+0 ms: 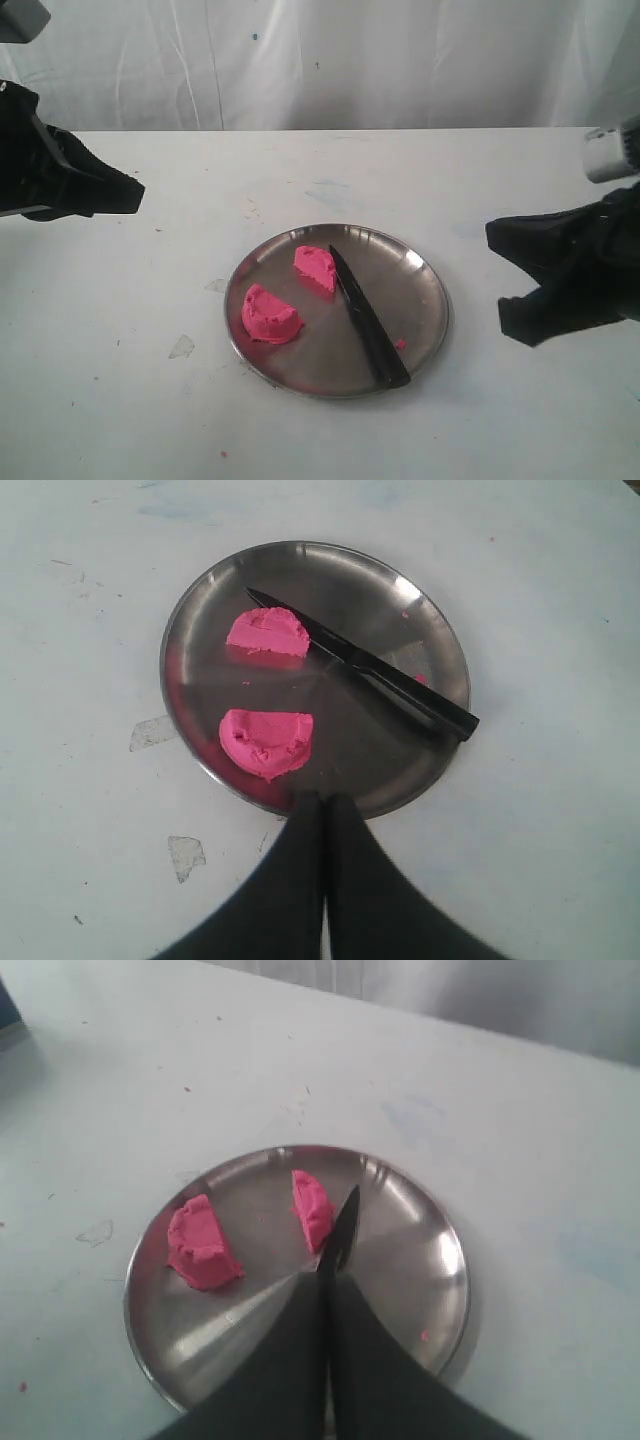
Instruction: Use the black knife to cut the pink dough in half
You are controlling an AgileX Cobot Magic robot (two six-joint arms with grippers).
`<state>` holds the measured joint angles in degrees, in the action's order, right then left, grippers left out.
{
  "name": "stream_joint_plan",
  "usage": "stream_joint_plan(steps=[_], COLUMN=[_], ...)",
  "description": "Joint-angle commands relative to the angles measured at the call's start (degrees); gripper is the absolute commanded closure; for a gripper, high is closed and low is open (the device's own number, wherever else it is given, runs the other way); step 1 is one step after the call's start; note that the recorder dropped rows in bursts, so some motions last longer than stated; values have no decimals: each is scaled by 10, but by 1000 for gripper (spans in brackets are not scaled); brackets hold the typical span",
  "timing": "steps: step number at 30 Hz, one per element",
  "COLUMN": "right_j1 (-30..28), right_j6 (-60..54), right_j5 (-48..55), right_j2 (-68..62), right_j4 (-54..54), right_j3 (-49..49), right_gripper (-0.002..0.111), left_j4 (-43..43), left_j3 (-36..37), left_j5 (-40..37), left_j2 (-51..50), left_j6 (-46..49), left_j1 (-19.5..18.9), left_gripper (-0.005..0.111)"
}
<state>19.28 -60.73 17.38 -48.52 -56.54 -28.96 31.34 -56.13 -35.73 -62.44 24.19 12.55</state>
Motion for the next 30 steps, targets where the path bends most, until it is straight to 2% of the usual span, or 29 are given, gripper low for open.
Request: stream_joint_plan(steps=[1,7,9,11,17,30], right_j1=[33,58,64,65,65,65], right_j6=[156,463,569,627,640,639], right_j5=[1,4,14,29,58,52], right_j2=[76,146,164,178,198,199], right_j4=[156,366,408,426,434,431], right_j3=[3,3,3,3,4,4], right_gripper=[108,108,108,108,108,108], left_j4=[10,10,10,10,10,10], left_j3=[3,3,3,3,3,3], left_j5=[-7,-7,-7,-7,-7,-7], left_j2=[6,6,6,6,6,6], left_j6=[0,0,0,0,0,0], left_j1=[1,1,1,1,1,1], left_gripper=[107,107,107,107,107,107])
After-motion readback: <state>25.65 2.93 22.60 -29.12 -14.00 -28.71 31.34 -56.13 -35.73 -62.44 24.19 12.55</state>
